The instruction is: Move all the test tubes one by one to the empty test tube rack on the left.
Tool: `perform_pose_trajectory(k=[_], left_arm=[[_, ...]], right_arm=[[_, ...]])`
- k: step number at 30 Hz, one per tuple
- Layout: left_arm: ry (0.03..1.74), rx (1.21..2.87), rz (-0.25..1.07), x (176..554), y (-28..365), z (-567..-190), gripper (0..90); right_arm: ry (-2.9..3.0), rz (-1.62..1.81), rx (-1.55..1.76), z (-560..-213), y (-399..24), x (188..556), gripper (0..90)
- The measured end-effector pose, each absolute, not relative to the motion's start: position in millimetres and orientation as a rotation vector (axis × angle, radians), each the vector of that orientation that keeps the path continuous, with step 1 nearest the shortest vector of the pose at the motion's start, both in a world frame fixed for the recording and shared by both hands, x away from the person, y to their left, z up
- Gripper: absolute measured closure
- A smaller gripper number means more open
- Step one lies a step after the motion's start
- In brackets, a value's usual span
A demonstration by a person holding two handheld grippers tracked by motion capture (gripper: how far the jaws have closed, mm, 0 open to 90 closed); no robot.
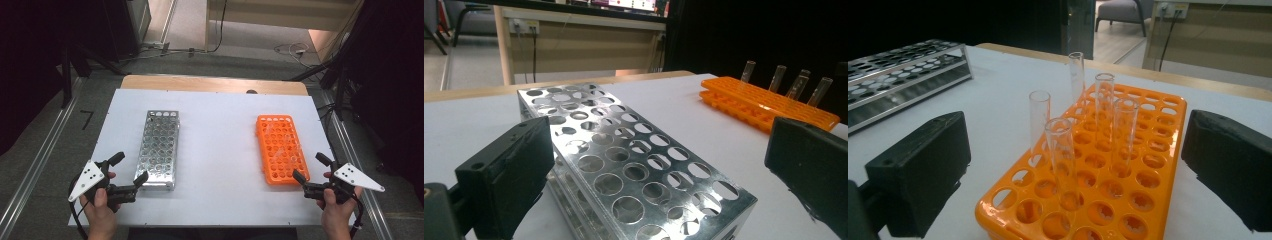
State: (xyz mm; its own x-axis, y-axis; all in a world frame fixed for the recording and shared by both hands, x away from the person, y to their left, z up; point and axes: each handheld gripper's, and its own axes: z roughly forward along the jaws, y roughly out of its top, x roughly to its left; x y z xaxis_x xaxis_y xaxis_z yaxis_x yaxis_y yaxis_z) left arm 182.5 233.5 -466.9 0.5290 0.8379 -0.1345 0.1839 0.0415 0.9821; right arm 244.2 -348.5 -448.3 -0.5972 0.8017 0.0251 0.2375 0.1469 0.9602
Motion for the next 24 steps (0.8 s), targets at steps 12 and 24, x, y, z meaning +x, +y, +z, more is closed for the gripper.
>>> perform_pose_trajectory(k=[12,24], left_arm=[[0.926,1.488,0.622,183,231,-467,0.0],[0.930,1.492,0.613,184,231,-468,0.0]], right_arm=[[2.019,1.456,1.038,-452,-357,249,15.2],[2.127,1.358,1.077,-467,-342,258,46.8]])
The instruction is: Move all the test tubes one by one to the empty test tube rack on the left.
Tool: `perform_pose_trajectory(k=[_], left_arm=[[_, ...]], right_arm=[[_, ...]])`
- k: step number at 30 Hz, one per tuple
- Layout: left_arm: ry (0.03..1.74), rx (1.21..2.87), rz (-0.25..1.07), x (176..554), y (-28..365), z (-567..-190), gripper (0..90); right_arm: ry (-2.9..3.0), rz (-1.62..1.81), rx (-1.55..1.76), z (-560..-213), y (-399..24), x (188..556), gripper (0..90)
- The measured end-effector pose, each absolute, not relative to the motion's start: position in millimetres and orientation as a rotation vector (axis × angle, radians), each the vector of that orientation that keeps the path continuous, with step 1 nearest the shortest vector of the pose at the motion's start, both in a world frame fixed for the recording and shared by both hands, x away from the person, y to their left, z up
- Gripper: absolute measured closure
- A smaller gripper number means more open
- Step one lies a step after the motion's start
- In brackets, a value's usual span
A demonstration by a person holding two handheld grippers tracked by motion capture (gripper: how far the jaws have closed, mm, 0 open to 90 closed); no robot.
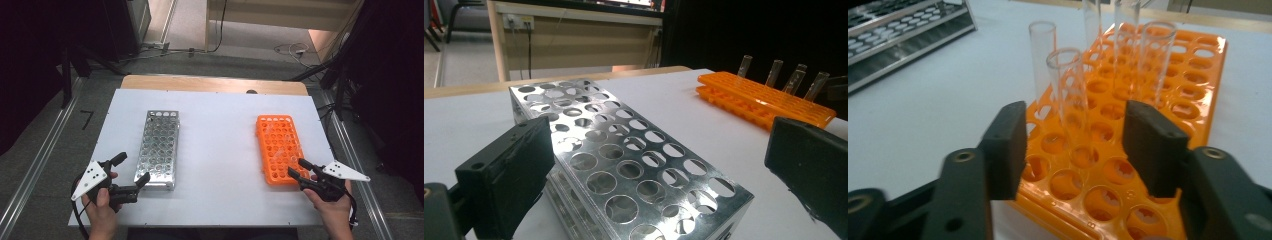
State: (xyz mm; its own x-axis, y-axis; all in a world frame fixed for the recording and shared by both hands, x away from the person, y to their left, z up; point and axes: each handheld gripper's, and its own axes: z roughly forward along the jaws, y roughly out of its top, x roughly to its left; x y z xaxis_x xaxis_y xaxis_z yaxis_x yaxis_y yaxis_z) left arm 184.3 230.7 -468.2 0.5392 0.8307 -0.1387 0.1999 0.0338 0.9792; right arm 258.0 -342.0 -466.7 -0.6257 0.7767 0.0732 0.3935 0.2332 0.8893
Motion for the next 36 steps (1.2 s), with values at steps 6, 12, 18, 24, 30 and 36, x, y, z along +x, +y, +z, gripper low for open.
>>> perform_pose_trajectory(k=[6,12,18,24,30,36], left_arm=[[0.925,1.499,0.609,184,229,-468,0.0],[0.926,1.506,0.606,185,228,-469,0.0],[0.926,1.508,0.604,186,227,-469,0.0],[0.927,1.505,0.601,186,227,-469,0.0],[0.927,1.506,0.599,186,227,-469,0.0],[0.930,1.508,0.599,186,226,-469,0.0]], right_arm=[[2.131,1.318,1.075,-474,-337,263,63.3],[2.132,1.307,1.059,-478,-335,266,70.6],[2.134,1.284,1.057,-481,-334,268,71.5],[2.133,1.260,1.043,-485,-331,271,71.6],[2.124,1.253,1.036,-486,-330,270,73.1],[2.122,1.254,1.038,-486,-330,271,74.0]])
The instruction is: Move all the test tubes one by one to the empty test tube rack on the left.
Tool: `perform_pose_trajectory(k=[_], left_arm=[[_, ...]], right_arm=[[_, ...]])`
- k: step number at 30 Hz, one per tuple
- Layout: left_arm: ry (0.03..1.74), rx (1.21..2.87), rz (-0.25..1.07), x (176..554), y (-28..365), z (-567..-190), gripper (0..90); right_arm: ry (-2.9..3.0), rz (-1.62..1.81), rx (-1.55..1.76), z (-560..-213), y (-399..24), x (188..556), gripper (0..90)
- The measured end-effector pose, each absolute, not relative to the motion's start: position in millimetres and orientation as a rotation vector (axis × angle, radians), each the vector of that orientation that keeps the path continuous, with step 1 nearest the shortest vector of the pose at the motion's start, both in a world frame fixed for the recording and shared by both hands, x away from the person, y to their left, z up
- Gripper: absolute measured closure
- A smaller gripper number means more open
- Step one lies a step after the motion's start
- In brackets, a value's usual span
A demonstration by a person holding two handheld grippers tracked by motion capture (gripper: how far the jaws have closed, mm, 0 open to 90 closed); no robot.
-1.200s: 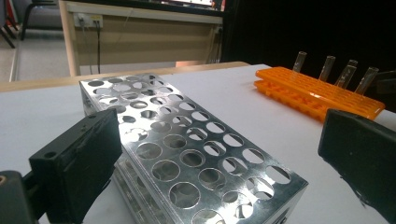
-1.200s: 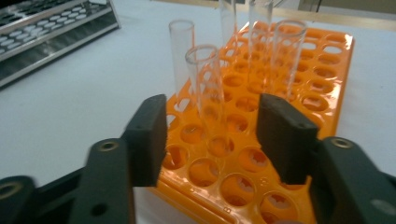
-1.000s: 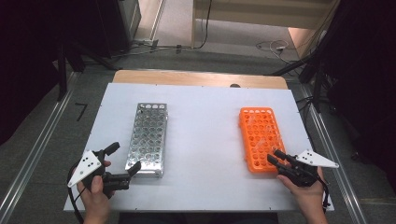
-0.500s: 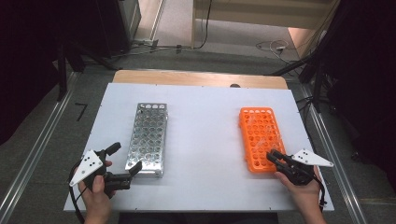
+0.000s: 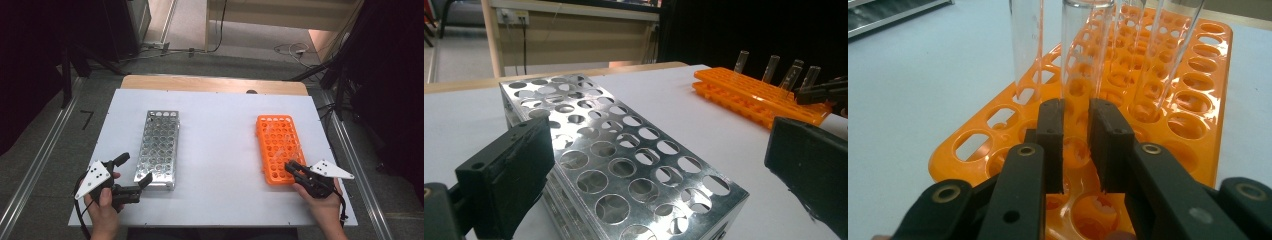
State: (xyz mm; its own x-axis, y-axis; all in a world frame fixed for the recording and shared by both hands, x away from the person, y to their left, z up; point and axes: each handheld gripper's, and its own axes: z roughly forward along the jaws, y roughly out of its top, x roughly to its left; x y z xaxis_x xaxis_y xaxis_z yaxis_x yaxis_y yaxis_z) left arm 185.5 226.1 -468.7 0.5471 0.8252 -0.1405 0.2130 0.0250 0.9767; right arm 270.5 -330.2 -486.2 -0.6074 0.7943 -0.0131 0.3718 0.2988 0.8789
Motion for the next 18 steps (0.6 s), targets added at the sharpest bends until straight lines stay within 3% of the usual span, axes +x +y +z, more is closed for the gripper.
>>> perform_pose_trajectory(k=[18], left_arm=[[0.891,1.539,0.603,183,210,-461,0.0]], right_arm=[[2.057,1.336,1.096,-453,-342,259,74.2]])
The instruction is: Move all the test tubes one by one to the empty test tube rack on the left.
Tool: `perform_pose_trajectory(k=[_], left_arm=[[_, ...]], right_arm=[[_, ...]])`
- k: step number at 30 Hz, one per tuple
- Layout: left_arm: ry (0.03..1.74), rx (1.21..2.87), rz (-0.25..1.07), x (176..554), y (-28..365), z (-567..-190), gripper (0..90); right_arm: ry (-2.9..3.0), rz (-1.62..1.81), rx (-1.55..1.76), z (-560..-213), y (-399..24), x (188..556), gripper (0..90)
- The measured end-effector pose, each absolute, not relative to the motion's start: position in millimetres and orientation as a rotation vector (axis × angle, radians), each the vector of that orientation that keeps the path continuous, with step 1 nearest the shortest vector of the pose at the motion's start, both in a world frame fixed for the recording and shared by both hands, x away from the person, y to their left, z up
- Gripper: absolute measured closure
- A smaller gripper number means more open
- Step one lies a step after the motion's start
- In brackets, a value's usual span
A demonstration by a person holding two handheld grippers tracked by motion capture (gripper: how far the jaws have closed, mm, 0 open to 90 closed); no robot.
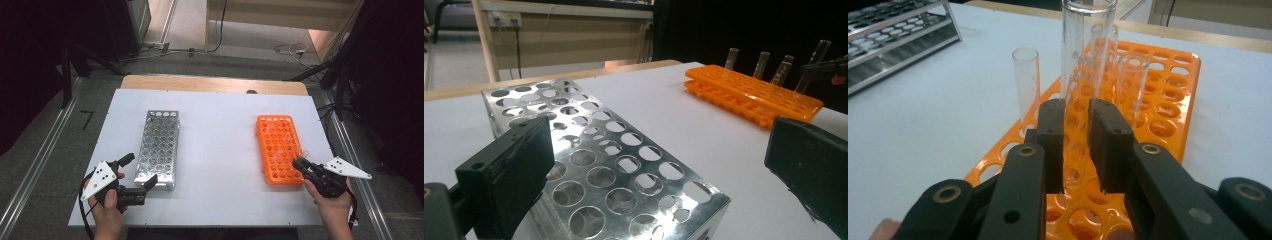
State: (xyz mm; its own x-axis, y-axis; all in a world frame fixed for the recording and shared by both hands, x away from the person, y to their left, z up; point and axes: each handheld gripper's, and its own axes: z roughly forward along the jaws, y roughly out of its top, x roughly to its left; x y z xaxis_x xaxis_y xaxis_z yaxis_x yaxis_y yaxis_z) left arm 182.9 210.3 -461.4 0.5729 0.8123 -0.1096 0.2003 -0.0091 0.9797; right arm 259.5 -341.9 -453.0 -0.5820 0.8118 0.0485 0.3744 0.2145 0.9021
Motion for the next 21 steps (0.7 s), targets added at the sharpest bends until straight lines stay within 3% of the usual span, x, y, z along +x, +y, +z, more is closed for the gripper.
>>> perform_pose_trajectory(k=[12,21], left_arm=[[0.838,1.561,0.534,182,185,-451,0.0],[0.776,1.600,0.482,182,161,-445,0.0]], right_arm=[[2.113,1.374,1.003,-437,-322,244,74.2],[2.246,1.407,0.875,-436,-277,232,74.2]])
